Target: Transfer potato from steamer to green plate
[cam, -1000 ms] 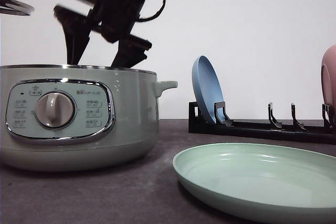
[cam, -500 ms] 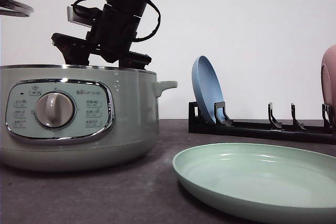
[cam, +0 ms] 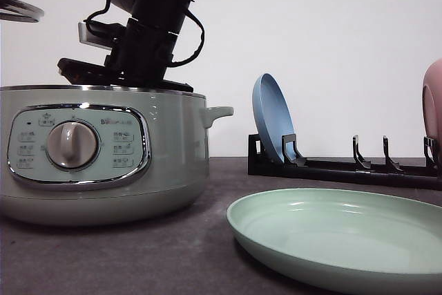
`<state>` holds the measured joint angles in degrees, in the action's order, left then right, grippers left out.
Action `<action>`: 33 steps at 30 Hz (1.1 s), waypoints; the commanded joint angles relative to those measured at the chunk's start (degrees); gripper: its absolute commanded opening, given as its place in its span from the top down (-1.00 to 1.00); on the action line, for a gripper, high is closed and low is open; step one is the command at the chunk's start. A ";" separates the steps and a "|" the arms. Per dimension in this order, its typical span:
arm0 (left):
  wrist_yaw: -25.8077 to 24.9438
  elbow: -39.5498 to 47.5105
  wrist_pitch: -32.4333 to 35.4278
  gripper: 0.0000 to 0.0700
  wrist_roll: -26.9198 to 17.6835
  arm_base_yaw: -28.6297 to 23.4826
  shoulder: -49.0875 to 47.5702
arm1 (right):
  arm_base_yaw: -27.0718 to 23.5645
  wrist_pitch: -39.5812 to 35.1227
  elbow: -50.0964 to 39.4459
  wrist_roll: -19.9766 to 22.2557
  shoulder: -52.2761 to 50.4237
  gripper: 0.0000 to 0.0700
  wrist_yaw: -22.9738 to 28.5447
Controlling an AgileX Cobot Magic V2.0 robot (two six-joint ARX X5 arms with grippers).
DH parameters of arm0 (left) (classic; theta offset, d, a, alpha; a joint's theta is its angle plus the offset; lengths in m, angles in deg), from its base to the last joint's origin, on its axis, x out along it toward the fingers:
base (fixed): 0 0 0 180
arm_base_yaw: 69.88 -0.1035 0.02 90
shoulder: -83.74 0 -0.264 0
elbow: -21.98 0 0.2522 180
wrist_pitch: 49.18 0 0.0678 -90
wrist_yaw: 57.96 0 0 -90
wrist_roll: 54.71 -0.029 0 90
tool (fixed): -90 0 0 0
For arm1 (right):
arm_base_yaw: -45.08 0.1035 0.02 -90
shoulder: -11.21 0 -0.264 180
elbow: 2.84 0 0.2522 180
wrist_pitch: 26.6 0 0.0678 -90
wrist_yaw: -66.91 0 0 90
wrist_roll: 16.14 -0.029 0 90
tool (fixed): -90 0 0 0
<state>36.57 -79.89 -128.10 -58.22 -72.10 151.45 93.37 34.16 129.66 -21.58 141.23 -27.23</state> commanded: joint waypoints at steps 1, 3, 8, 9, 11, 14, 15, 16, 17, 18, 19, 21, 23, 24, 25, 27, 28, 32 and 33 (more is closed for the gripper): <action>0.18 -1.51 2.11 1.00 0.07 -0.02 -0.61 | 0.61 -0.14 1.68 -0.60 1.61 -0.21 0.04; 0.18 -1.51 2.11 1.00 0.07 -0.02 -0.61 | 0.60 0.19 1.68 -0.60 1.60 -0.04 -0.27; 0.18 -1.51 2.11 1.00 0.07 -0.02 -0.61 | 0.59 0.77 1.69 -0.59 1.59 0.39 -0.34; 0.18 -1.51 2.11 0.99 0.07 -0.02 -0.61 | 0.59 0.77 1.70 -0.59 1.55 0.46 -0.35; 0.18 -1.51 2.11 0.99 0.07 -0.02 -0.61 | 0.59 0.70 1.70 -0.57 1.41 0.51 -0.36; 0.18 -1.51 2.11 0.99 0.07 -0.02 -0.61 | 0.43 0.60 1.73 -0.55 0.63 0.51 -0.36; 0.18 -1.51 2.11 1.00 0.07 -0.02 -0.61 | 0.37 0.61 1.73 -0.55 0.20 0.51 -0.36; 0.18 -1.51 2.13 1.00 0.07 -0.02 -0.61 | 0.34 0.63 1.74 -0.50 -0.31 0.51 -0.36; 0.18 -1.51 2.16 0.99 0.07 -0.02 -0.61 | 0.32 0.67 1.77 -0.39 -0.91 0.51 -0.36; 0.17 -1.51 2.16 0.99 0.07 -0.02 -0.61 | 0.30 0.74 1.80 -0.10 -1.62 0.51 -0.34; 0.16 -1.51 2.17 0.99 0.07 -0.02 -0.61 | 0.23 0.85 1.81 0.12 -2.49 0.51 -0.34; 0.16 -1.51 2.21 1.00 0.07 -0.01 -0.61 | 0.01 1.08 1.81 0.44 -4.54 0.51 -0.35; 0.14 -1.51 2.20 1.00 0.07 0.00 -0.61 | -0.13 1.53 1.81 0.81 -7.05 0.51 -0.34; 0.14 -1.51 2.21 1.00 0.07 0.00 -0.61 | -0.24 1.78 1.81 1.21 -8.37 0.51 -0.34; 0.13 -1.51 2.21 1.00 0.07 0.00 -0.61 | -0.36 2.14 1.81 1.57 -9.84 0.51 -0.34; -0.07 -1.51 2.20 1.00 0.08 0.03 -0.61 | -0.64 3.17 1.83 2.37 -12.89 0.51 -0.34; -0.44 -1.51 2.20 1.00 0.09 0.07 -0.61 | -0.80 3.88 1.83 2.86 -14.50 0.51 -0.29; -2.62 -1.51 2.18 0.99 0.11 0.44 -0.61 | -1.82 8.38 1.81 4.86 -21.27 0.51 -0.05; -3.03 -1.51 2.18 0.99 0.12 0.59 -0.61 | -2.17 9.71 1.81 5.39 -22.75 0.51 0.12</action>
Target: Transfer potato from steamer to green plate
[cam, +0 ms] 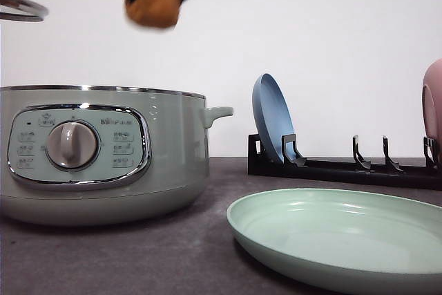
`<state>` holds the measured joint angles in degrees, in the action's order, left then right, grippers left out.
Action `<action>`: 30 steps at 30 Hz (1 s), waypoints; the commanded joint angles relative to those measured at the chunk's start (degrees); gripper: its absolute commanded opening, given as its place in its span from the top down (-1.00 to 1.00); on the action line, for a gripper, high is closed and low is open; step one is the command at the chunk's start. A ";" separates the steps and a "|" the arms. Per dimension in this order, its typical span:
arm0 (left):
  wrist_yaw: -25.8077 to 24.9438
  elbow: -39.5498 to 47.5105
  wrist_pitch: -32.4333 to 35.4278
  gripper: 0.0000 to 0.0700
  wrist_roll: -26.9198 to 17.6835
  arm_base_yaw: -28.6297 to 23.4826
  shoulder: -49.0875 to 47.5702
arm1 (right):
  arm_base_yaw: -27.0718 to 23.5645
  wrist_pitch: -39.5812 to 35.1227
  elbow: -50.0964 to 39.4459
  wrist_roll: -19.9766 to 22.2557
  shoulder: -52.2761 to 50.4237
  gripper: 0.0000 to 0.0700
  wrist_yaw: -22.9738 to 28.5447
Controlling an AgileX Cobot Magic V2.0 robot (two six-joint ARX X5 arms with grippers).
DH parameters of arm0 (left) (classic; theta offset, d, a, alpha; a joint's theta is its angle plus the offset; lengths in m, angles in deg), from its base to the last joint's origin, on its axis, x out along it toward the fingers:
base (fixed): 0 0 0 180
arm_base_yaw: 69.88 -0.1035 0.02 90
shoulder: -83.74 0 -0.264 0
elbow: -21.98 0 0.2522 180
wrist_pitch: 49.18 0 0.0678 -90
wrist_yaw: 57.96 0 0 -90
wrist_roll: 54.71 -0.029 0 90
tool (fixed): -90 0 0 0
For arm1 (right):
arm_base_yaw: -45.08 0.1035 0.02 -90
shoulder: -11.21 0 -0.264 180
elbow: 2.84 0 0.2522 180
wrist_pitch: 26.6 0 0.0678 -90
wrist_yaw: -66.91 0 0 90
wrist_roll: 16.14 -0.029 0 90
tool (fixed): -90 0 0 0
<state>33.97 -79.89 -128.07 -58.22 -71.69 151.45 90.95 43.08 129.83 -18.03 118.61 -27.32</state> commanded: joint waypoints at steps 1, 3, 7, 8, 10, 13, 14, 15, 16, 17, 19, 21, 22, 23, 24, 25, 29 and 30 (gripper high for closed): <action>-0.63 -1.51 2.14 0.99 0.13 0.40 -0.61 | -0.17 2.29 1.64 2.19 -1.72 0.51 0.47; -0.67 -1.51 2.16 0.99 0.12 0.88 -0.61 | -1.09 5.18 1.64 2.40 -4.68 0.51 1.07; -0.88 -1.51 2.15 0.99 0.11 2.06 -0.61 | -3.60 10.49 1.47 2.40 -9.85 0.51 1.25; -0.91 -1.51 2.15 0.99 0.11 2.39 -0.61 | -4.27 11.96 1.33 2.40 -11.12 0.51 1.25; -0.93 -1.51 2.14 0.99 0.11 3.01 -0.61 | -5.40 15.06 1.17 2.41 -12.98 0.51 1.25; -1.28 -1.51 2.11 0.99 0.11 4.10 -0.61 | -6.88 17.87 -0.29 2.40 -16.20 0.51 1.25; -1.54 -1.51 2.13 0.99 0.11 4.50 -0.61 | -7.28 17.91 -1.24 2.40 -17.42 0.51 1.25; -1.88 -1.51 2.13 1.00 0.11 4.78 -0.61 | -7.65 17.59 -2.80 2.40 -18.99 0.51 1.25; -2.16 -1.51 2.13 1.00 0.11 5.04 -0.61 | -7.99 17.14 -4.55 2.40 -20.54 0.51 1.25; -2.40 -1.51 2.13 0.99 0.11 5.30 -0.61 | -8.30 16.58 -6.45 2.40 -22.07 0.51 1.25; -2.44 -1.51 2.12 1.00 0.11 5.78 -0.62 | -8.92 14.54 -11.58 2.39 -25.63 0.51 1.25; -2.45 -1.51 2.08 0.99 0.11 6.15 -0.66 | -9.50 11.76 -17.56 2.08 -29.39 0.51 1.25; -2.51 -1.51 2.06 0.99 0.11 6.31 -0.69 | -9.74 10.14 -20.79 1.40 -31.34 0.51 1.24; -2.60 -1.51 2.06 0.99 0.11 6.50 -0.70 | -9.99 8.25 -24.46 0.44 -33.51 0.51 1.23; -3.02 -1.51 2.02 0.99 0.11 6.71 -0.70 | -10.10 6.73 -27.47 -0.47 -35.15 0.51 1.26; -3.65 -1.51 1.98 0.99 0.12 6.94 -0.70 | -10.16 5.15 -30.62 -1.44 -36.84 0.51 1.26; -5.00 -1.51 2.06 0.99 0.11 7.63 -0.70 | -10.16 -1.02 -42.51 -5.67 -42.79 0.51 1.25; -5.00 -1.51 2.06 0.99 0.11 7.80 -0.70 | -10.09 -2.65 -45.51 -7.09 -44.03 0.51 1.23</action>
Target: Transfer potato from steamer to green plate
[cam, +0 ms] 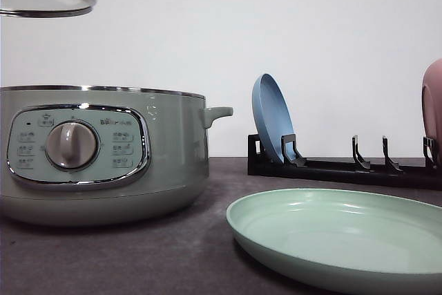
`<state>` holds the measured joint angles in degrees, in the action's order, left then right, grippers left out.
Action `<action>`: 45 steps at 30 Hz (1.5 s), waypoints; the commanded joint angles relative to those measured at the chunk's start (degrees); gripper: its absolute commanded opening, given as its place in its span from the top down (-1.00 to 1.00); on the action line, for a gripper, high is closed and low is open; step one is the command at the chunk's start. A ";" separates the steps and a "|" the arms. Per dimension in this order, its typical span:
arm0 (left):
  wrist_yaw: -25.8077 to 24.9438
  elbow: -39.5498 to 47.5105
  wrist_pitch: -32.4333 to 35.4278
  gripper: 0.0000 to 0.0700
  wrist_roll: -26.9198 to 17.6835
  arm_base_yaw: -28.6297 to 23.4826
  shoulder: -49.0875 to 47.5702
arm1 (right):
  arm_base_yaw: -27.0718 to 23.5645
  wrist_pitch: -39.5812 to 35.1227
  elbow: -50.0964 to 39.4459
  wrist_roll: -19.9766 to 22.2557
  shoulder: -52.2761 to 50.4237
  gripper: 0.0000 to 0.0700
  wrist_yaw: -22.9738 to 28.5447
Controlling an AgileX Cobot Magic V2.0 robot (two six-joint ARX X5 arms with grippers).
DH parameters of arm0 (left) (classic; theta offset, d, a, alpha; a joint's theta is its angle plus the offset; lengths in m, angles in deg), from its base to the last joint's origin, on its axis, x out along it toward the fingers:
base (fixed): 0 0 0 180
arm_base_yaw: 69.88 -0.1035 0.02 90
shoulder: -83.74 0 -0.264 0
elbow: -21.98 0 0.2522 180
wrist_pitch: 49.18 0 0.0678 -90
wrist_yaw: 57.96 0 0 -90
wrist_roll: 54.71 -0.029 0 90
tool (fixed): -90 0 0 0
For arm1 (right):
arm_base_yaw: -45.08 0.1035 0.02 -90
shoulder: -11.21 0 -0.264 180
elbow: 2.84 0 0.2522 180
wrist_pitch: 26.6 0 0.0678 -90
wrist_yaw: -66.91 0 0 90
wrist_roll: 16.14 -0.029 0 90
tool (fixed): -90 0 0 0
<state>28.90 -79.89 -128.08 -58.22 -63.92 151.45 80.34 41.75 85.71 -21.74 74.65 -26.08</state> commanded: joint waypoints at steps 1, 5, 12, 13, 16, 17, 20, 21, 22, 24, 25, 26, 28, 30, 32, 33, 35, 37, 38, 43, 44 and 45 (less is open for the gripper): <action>0.07 -1.51 2.08 0.99 0.11 0.23 -0.70 | 0.60 -2.81 -4.14 -4.70 -1.16 0.51 -0.03; 0.07 -1.51 2.03 1.00 0.11 0.87 -0.70 | 1.05 -8.55 -14.20 -9.42 -4.12 0.51 0.03; -0.06 -1.51 2.05 0.99 0.11 0.94 -0.70 | 2.36 -19.23 -27.67 -17.64 -4.03 0.51 0.43; -0.11 -1.51 2.05 0.99 0.11 0.94 -0.70 | 2.71 -21.05 -29.53 -19.07 -3.92 0.51 0.58; -0.13 -1.51 2.05 0.99 0.11 0.94 -0.70 | 3.98 -26.43 -34.89 -22.87 -3.39 0.51 1.17; -0.13 -1.51 2.05 1.00 0.11 0.94 -0.70 | 4.49 -28.12 -36.63 -23.76 -3.13 0.51 1.61; -0.13 -1.51 2.08 1.00 0.11 0.94 -0.70 | 5.58 -32.10 -40.47 -25.00 -1.82 0.51 3.20; -0.14 -1.51 2.08 0.99 0.11 0.94 -0.70 | 5.75 -32.74 -41.09 -25.32 -1.21 0.50 3.51; -0.20 -1.51 2.08 0.99 0.11 0.94 -0.70 | 5.87 -33.35 -41.56 -25.51 -0.57 0.50 3.77; -0.52 -1.51 2.10 1.00 0.12 0.94 -0.70 | 5.96 -34.40 -41.89 -25.51 0.76 0.47 4.25; -0.80 -1.51 2.09 1.00 0.13 0.94 -0.70 | 5.97 -34.95 -41.90 -25.50 1.39 0.43 4.44; -1.19 -1.51 2.08 0.99 0.13 0.94 -0.70 | 5.97 -35.58 -41.90 -25.51 1.98 0.37 4.54; -1.75 -1.51 2.08 0.99 0.13 0.94 -0.70 | 5.97 -36.88 -41.90 -25.51 3.29 0.30 4.55; -1.89 -1.51 2.08 0.99 0.13 0.94 -0.70 | 5.97 -37.81 -41.90 -25.51 4.61 0.26 4.53; -1.90 -1.51 2.10 0.99 0.13 0.94 -0.70 | 5.97 -38.29 -41.90 -25.51 5.93 0.23 4.53; -1.90 -1.51 2.08 0.99 0.13 0.98 -0.70 | 5.97 -38.31 -41.90 -25.53 6.50 0.21 4.53; -1.90 -1.51 2.10 0.99 0.13 1.27 -0.70 | 5.97 -38.29 -41.90 -25.52 7.39 0.15 4.53; -1.88 -1.51 2.09 0.99 0.13 1.65 -0.70 | 5.97 -38.28 -41.90 -25.52 7.75 0.00 4.53; -1.89 -1.51 2.08 1.00 0.13 1.84 -0.70 | 5.97 -38.31 -41.88 -25.53 7.72 -0.14 4.53; -1.89 -1.51 2.10 0.99 0.13 3.57 -0.69 | 5.96 -38.27 -41.26 -25.51 6.68 -0.70 4.54; -1.88 -1.51 2.10 0.99 0.13 4.07 -0.66 | 5.95 -38.29 -41.01 -25.51 6.32 -0.73 4.55; -1.89 -1.51 2.13 0.99 0.13 4.69 -0.60 | 5.95 -38.26 -40.67 -25.50 5.84 -0.75 4.58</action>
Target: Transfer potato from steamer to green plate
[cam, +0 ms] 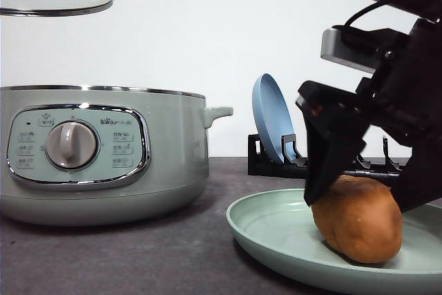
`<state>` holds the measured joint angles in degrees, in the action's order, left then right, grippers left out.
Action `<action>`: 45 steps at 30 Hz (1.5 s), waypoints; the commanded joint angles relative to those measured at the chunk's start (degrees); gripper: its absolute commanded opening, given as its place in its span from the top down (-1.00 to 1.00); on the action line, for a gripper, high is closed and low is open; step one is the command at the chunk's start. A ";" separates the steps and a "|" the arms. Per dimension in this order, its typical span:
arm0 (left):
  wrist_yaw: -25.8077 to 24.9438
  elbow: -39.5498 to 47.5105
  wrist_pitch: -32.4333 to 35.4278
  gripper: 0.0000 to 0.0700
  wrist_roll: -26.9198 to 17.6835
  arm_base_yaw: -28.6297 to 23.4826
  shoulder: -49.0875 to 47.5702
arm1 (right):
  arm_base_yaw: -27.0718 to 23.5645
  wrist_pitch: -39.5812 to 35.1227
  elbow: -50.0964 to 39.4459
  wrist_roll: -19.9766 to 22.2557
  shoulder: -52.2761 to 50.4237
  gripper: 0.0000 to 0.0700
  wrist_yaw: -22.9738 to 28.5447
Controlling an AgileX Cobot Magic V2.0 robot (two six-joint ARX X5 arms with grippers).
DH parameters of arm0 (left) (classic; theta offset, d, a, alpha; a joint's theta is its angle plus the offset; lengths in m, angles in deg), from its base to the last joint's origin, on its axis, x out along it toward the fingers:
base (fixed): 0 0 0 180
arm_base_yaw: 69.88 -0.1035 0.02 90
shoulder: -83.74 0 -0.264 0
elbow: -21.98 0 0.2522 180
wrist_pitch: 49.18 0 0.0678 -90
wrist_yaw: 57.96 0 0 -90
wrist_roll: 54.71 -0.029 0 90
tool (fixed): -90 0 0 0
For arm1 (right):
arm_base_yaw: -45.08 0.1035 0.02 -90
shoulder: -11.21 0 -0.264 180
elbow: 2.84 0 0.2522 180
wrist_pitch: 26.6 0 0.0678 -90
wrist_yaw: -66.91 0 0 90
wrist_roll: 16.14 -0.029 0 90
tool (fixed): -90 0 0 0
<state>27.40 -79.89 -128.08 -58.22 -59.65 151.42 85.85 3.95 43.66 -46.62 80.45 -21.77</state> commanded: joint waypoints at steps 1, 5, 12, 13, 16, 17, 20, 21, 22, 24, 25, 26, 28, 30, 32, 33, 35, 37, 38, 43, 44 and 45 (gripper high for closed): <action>-0.39 -1.51 2.15 0.99 0.12 1.02 -0.49 | 0.40 -0.39 1.76 -0.61 -0.48 -0.76 0.28; -0.39 -1.51 2.35 0.99 0.11 3.53 0.29 | 0.28 0.74 4.04 -0.06 -3.02 -0.76 0.66; -0.35 -1.51 4.27 0.99 0.10 7.56 3.90 | 0.28 6.79 11.02 3.26 -7.67 -0.76 1.69; -0.35 -1.51 4.56 0.99 0.03 8.03 4.64 | 0.28 7.80 12.03 3.74 -8.30 -0.76 1.81; -0.35 -1.51 5.72 0.99 -0.23 9.25 7.04 | 0.28 10.27 14.65 5.12 -10.07 -0.76 1.88; -0.35 -1.51 6.08 0.99 -0.28 9.57 7.83 | 0.28 10.75 15.31 5.51 -10.63 -0.76 1.96; -0.33 -1.51 7.26 0.99 -0.58 10.35 10.34 | 0.28 11.15 16.47 5.87 -12.55 -0.76 2.43; -0.33 -1.51 7.68 0.99 -0.73 10.53 11.18 | 0.28 11.23 16.66 5.90 -13.21 -0.76 2.81; -0.33 -1.51 8.05 0.99 -0.88 10.70 11.97 | 0.28 11.33 16.80 5.96 -13.82 -0.76 3.18; -0.32 -1.51 8.54 0.99 -1.04 10.94 13.43 | 0.28 11.68 16.87 6.15 -14.89 -0.76 3.76; -0.31 -1.51 8.71 0.99 -1.05 11.03 14.14 | 0.28 11.90 16.87 6.28 -15.41 -0.76 4.12; -0.31 -1.51 8.82 0.99 -1.07 11.09 14.72 | 0.28 12.12 16.87 6.57 -15.86 -0.76 4.69; -0.31 -1.51 9.54 0.99 -1.35 11.27 15.89 | 0.28 12.73 16.87 7.14 -16.49 -0.76 5.63; -0.32 -1.51 10.51 0.99 -1.55 11.48 16.82 | 0.28 13.33 16.87 7.19 -16.83 -0.76 6.37; -0.31 -1.51 11.22 0.99 -1.63 11.59 17.73 | 0.28 13.63 16.87 7.21 -16.92 -0.76 6.43; -0.32 -1.51 11.27 0.99 -1.65 11.60 18.24 | 0.28 13.70 16.87 7.24 -16.92 -0.76 6.43; -0.33 -1.51 11.15 0.99 -1.66 11.60 19.20 | 0.28 13.73 16.87 7.38 -16.92 -0.76 6.43; -0.32 -1.51 11.12 0.99 -1.66 11.61 20.16 | 0.28 13.69 16.87 7.39 -16.90 -0.76 6.45; -0.31 -1.51 11.09 0.99 -1.66 11.60 20.58 | 0.28 13.69 16.87 7.41 -16.90 -0.76 6.51; -0.31 -1.51 10.84 0.99 -1.66 11.63 21.99 | 0.28 13.72 16.87 7.61 -16.92 -0.76 7.04; -0.32 -1.51 10.84 0.99 -1.66 11.67 22.13 | 0.28 13.73 16.87 7.62 -16.92 -0.76 7.45; -0.32 -1.51 10.83 0.99 -1.67 11.75 22.22 | 0.28 13.73 16.87 7.69 -16.91 -0.76 7.69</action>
<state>27.29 -79.89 -118.65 -59.65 -48.20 173.03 85.79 18.00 59.54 -39.79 63.18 -14.40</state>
